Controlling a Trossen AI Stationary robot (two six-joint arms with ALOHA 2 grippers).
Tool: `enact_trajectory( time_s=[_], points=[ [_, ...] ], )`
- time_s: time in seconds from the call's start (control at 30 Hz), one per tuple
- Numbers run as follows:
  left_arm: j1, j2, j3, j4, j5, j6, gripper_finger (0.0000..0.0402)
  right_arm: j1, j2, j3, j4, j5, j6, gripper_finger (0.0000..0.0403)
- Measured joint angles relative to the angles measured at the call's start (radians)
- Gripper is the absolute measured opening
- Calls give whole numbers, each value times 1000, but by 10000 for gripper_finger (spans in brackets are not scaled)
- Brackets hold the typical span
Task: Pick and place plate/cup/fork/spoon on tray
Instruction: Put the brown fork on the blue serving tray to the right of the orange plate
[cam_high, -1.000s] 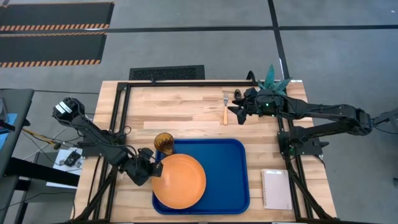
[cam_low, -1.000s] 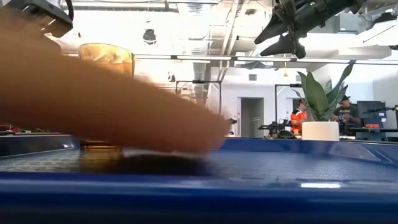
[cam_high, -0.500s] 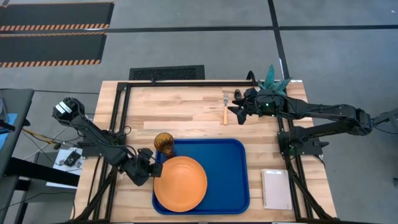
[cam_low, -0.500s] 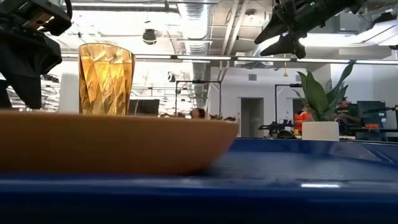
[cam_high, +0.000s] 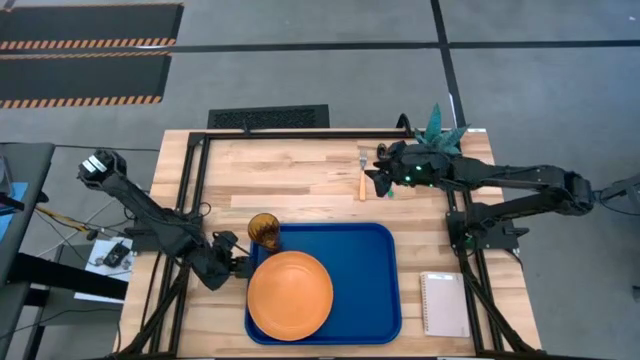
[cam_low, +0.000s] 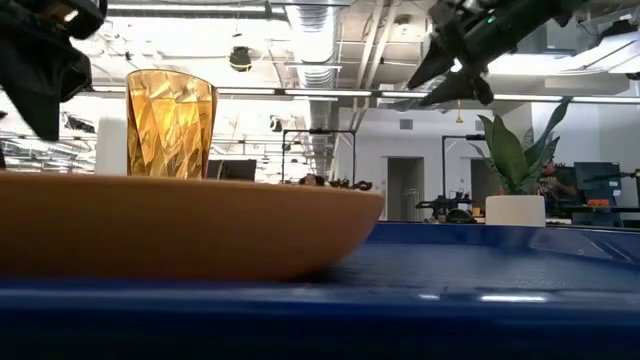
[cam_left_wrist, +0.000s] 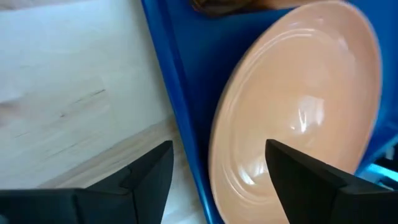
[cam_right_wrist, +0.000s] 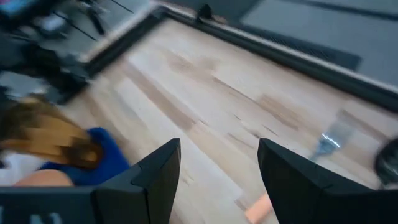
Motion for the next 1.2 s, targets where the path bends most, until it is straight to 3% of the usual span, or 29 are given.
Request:
enact_trajectory(
  time_s=[0.23,0.53,0.73,1.2],
  points=[
    [0,-167,0,-171,-23,-5,240,-71,174,115,-192,6,61,240],
    [0,-354,0,-280,-171,-25,240,-161,346,151,-282,-5,138,240],
    [7,-401,0,-302,-259,-12,240,-180,454,150,-298,-5,160,240],
    [67,-406,0,-314,-269,50,240,-179,656,150,-169,-13,209,240]
  ],
)
